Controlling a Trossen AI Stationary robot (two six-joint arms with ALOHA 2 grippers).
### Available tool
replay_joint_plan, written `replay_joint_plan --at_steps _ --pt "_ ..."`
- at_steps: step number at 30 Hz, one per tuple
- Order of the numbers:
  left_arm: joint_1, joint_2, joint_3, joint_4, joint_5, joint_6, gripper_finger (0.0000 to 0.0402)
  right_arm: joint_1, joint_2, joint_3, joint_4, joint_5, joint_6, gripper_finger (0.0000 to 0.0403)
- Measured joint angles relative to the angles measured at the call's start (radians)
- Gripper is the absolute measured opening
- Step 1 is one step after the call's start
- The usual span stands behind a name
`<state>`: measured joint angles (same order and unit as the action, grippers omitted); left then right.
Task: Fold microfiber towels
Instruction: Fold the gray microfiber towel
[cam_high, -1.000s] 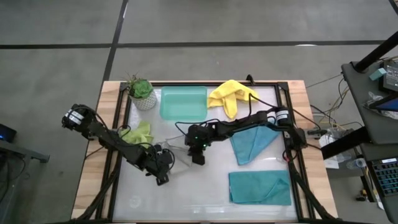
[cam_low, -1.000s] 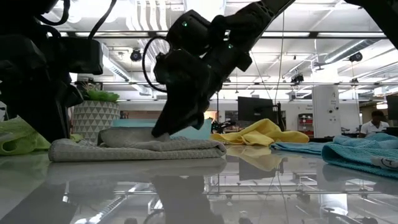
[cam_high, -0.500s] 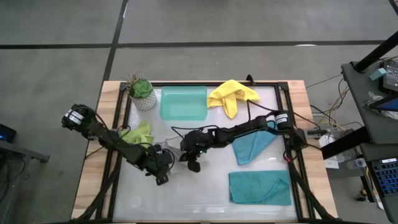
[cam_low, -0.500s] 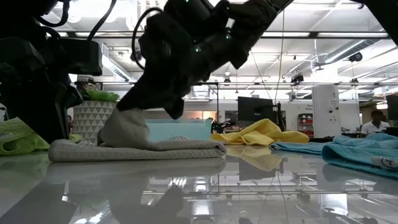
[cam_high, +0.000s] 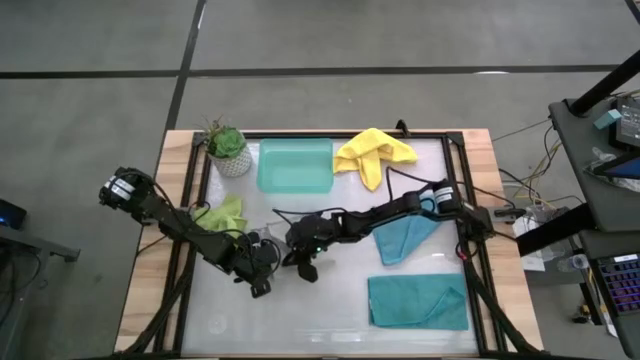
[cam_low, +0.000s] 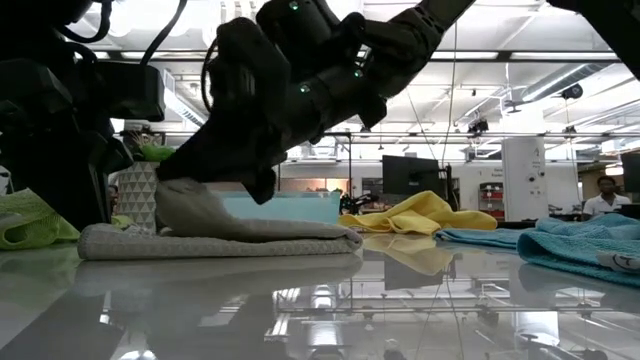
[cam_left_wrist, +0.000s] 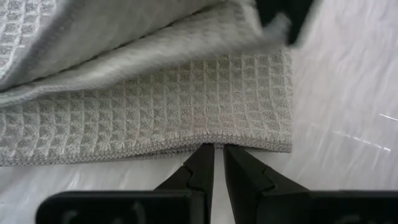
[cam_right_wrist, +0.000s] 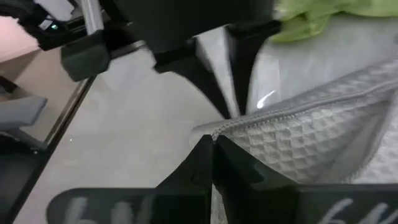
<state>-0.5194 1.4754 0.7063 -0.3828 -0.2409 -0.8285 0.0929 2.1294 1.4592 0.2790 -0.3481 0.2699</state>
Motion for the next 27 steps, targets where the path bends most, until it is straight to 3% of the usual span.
replay_joint_plan --at_steps 7,22,27 --pt "0.000 0.000 0.000 0.002 0.000 -0.001 0.0021 0.015 0.060 0.055 0.007 0.000 0.000 0.0009" --pt "0.000 -0.001 0.000 0.008 0.000 -0.005 0.0022 0.016 0.062 0.068 0.031 0.037 -0.005 0.0009" --pt "0.000 -0.002 0.000 0.007 0.008 -0.031 0.0022 0.018 0.062 0.068 0.039 0.035 -0.008 0.0034"
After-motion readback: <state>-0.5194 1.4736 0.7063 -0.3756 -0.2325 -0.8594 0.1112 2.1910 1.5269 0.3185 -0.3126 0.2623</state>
